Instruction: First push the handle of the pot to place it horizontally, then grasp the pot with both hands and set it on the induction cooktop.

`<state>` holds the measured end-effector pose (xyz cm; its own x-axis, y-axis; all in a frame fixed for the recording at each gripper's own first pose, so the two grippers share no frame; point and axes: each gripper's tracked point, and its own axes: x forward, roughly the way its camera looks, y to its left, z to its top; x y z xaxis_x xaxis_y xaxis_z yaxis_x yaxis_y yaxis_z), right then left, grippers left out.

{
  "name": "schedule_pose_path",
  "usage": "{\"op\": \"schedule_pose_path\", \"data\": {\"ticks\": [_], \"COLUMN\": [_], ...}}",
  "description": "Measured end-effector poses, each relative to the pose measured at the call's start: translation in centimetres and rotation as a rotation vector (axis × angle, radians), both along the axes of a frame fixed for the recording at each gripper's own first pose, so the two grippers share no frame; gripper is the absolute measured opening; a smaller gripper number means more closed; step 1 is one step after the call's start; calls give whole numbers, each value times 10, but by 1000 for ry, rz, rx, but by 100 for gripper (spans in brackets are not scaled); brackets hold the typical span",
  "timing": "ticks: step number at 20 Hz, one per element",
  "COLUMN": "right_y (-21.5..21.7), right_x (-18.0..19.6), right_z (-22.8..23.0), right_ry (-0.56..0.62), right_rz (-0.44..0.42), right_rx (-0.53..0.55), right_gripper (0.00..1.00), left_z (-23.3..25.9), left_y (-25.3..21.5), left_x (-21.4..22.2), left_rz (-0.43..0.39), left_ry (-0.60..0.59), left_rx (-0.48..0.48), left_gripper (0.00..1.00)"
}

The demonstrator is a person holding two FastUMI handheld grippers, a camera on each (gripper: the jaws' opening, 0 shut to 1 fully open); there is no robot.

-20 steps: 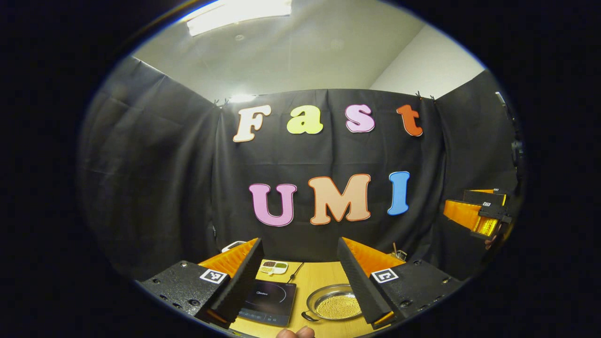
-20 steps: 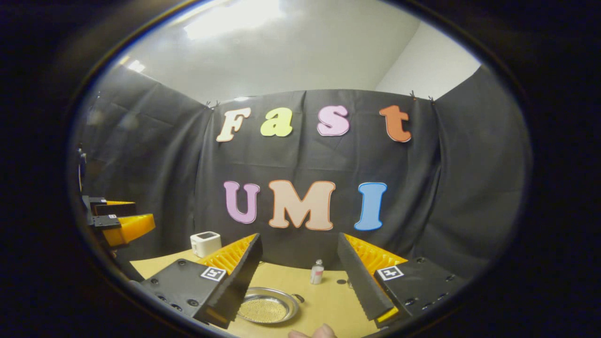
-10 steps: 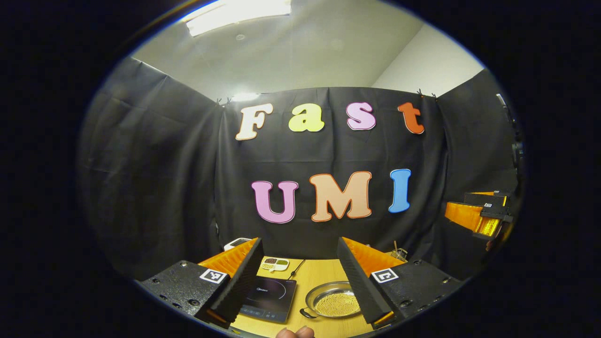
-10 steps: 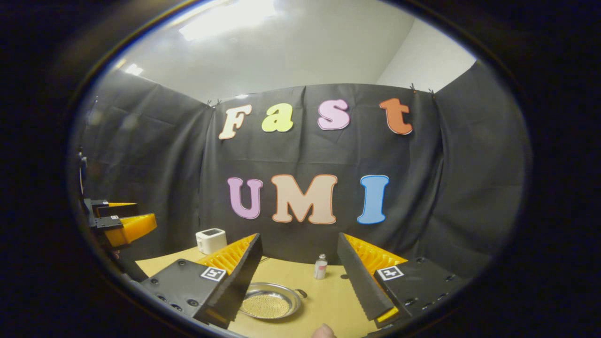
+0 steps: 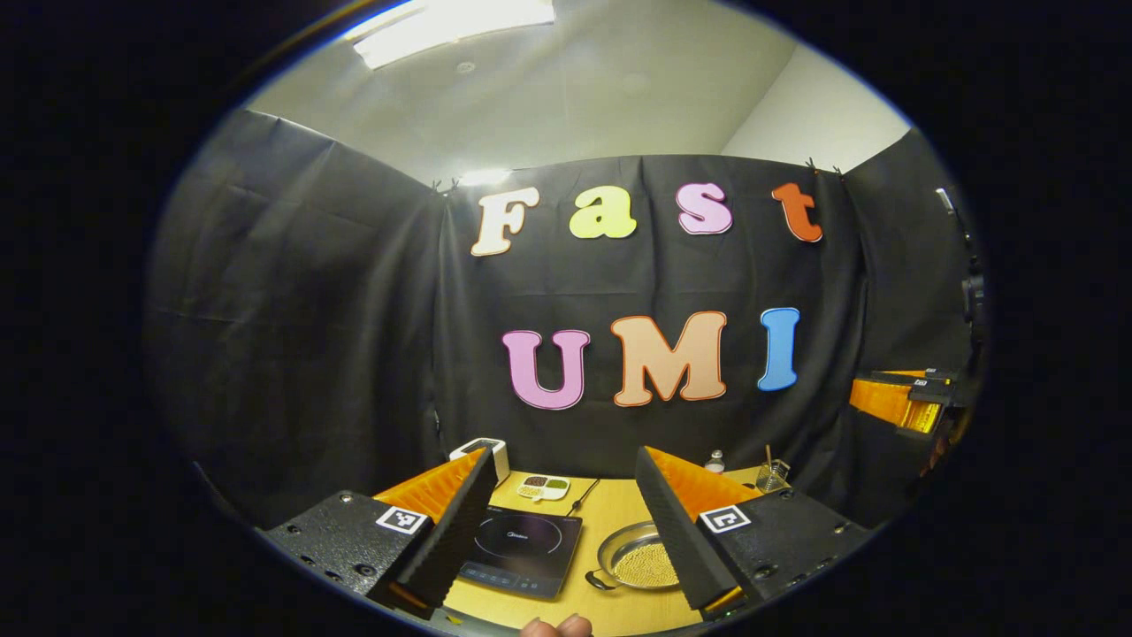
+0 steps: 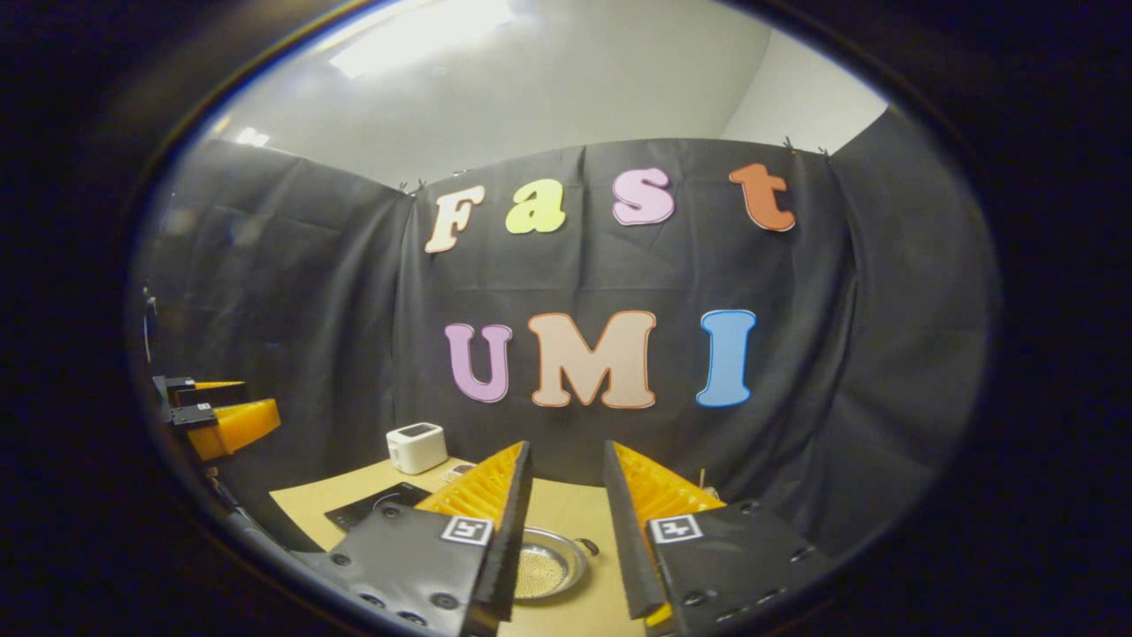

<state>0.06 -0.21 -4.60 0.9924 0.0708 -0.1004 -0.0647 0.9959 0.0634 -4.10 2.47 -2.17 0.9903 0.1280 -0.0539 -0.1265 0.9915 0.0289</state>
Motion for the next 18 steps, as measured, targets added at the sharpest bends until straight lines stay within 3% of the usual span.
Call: {"op": "schedule_pose_path", "data": {"ticks": [3,4,5,7,9,15,18], "right_y": [27,39,44,58,74,106,125], "right_x": [11,10,16,24,26,19,9], "right_z": [-25,-29,-38,-48,-62,-100,-132], "right_ry": [71,77,97,139,175,252,344], "right_rz": [9,17,7,9,-1,-37,-30], "right_rx": [2,4,-3,33,68,5,28], "right_gripper": [7,2,10,0,3,3,0], "left_z": [-6,-5,-4,-9,-13,-44,-60], "left_y": [21,31,39,59,70,101,114], "left_x": [11,13,19,21,28,36,40], "left_rz": [-12,-18,-19,-35,-69,-143,-151], "left_ry": [19,2,-6,2,2,44,84], "left_rx": [1,3,8,19,21,2,8], "left_gripper": [94,96,95,95,95,95,95]}}
